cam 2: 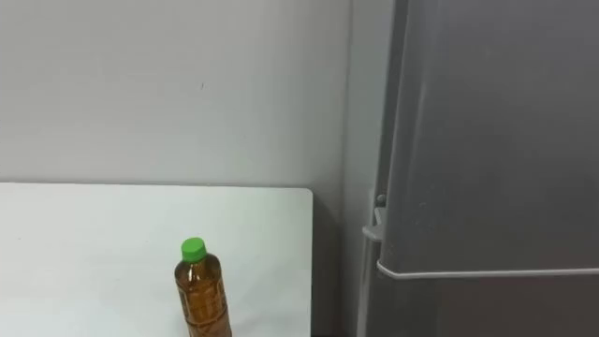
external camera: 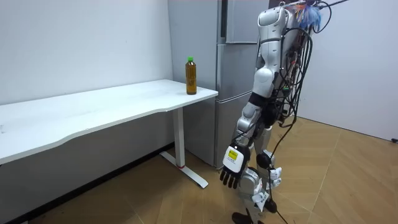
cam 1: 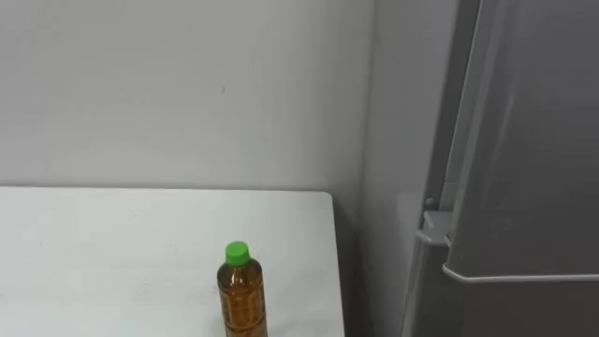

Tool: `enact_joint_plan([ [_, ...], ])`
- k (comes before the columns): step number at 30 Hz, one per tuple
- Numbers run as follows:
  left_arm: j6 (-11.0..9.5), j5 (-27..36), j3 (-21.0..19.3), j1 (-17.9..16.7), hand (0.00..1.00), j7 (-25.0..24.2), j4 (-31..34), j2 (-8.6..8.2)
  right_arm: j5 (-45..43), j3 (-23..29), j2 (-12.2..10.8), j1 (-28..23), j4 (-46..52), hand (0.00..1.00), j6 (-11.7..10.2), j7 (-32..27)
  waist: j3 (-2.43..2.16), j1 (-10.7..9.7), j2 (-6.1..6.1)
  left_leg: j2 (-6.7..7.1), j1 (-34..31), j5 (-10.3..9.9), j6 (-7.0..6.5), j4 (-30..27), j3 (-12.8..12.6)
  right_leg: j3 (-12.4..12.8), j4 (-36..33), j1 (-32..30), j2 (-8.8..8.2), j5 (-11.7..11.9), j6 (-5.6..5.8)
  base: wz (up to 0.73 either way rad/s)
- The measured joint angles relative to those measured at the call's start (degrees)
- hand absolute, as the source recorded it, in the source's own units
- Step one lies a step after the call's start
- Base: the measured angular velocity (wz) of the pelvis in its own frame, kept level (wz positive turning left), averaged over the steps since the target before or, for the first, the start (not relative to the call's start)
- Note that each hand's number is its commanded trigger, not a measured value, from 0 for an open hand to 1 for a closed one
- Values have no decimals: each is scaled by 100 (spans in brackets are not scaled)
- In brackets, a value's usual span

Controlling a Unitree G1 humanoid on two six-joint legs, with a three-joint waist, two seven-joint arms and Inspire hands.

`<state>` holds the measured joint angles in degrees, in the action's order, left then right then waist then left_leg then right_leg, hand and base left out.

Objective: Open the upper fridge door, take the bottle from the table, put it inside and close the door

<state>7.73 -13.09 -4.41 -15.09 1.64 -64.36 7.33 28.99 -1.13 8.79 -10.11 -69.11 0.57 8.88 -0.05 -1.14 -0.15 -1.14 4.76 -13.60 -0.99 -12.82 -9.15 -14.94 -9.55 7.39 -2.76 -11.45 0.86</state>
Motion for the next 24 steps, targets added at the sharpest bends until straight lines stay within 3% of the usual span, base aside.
enact_joint_plan([
  [8,-74,3,133,-6,0,177,4,1,73,-11,-15,5,-2,0,3,4,5,-24,9,-1,-29,-4,-4,19,11,83,68,-21,25,0,-1,0],
  [15,-88,43,2,50,0,396,20,4,8,26,-6,2,-5,0,-21,46,1,-29,15,6,-14,-4,-2,31,25,64,78,0,29,5,-4,0],
  [18,-200,454,-93,104,0,586,46,9,-15,77,-2,3,-5,0,-46,54,3,-42,22,25,-13,-4,-2,31,15,51,76,20,26,5,-4,0],
  [21,-357,1444,-327,166,0,843,279,21,-59,123,-1,1,-4,0,-46,53,9,-34,31,29,5,-3,0,72,9,60,70,22,28,5,-4,0],
  [24,-491,1973,-573,207,0,926,457,28,-108,188,0,-7,0,0,-47,60,23,4,41,4,46,-4,0,119,13,66,53,15,28,5,-4,-3],
])
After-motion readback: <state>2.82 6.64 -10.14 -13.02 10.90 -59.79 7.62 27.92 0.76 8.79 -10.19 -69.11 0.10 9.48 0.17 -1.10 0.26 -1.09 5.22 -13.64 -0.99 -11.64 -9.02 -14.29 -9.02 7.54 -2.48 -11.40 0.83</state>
